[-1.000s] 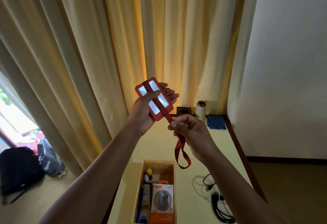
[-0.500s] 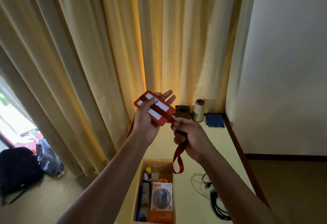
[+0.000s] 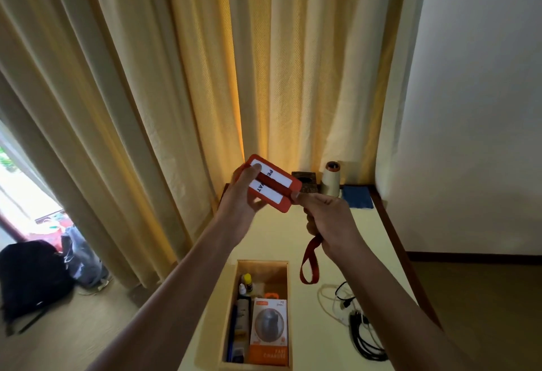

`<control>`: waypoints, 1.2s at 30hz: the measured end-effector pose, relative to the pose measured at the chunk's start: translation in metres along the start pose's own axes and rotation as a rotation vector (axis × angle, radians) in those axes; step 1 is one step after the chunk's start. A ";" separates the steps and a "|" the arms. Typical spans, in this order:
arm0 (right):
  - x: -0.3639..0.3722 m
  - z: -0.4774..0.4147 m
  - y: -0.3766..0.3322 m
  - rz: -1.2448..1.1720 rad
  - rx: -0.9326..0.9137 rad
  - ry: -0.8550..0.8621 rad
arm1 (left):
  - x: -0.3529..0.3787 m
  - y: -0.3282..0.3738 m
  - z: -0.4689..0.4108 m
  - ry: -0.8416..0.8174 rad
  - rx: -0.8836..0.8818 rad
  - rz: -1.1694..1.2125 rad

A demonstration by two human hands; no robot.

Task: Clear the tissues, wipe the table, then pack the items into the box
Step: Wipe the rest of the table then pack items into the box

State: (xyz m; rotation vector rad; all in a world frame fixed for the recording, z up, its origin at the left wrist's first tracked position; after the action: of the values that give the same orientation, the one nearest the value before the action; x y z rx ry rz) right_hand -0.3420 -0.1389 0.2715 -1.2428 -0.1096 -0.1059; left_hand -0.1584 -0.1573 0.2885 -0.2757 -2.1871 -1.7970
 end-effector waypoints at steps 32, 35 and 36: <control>0.027 0.016 0.010 0.134 -0.057 -0.178 | 0.034 -0.004 0.007 -0.120 -0.036 0.302; 0.027 0.017 0.013 0.142 -0.061 -0.174 | 0.030 0.000 0.003 -0.123 0.000 0.282; 0.025 0.017 0.014 0.163 -0.067 -0.169 | 0.030 0.002 0.003 -0.134 0.007 0.280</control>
State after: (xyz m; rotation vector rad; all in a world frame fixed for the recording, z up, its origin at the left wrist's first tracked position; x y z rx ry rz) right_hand -0.3153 -0.1187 0.2676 -1.3216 -0.1518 0.1377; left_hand -0.1861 -0.1556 0.3004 -0.6828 -2.1161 -1.6573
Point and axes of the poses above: each hand's wrist, its own z-axis away from the middle knuckle, its own x-axis out of the palm, y = z × x, the point moved 10 cm from there along -z, towards the middle knuckle, and after that the axes turned 10 degrees about x, right-handed, at the moved point
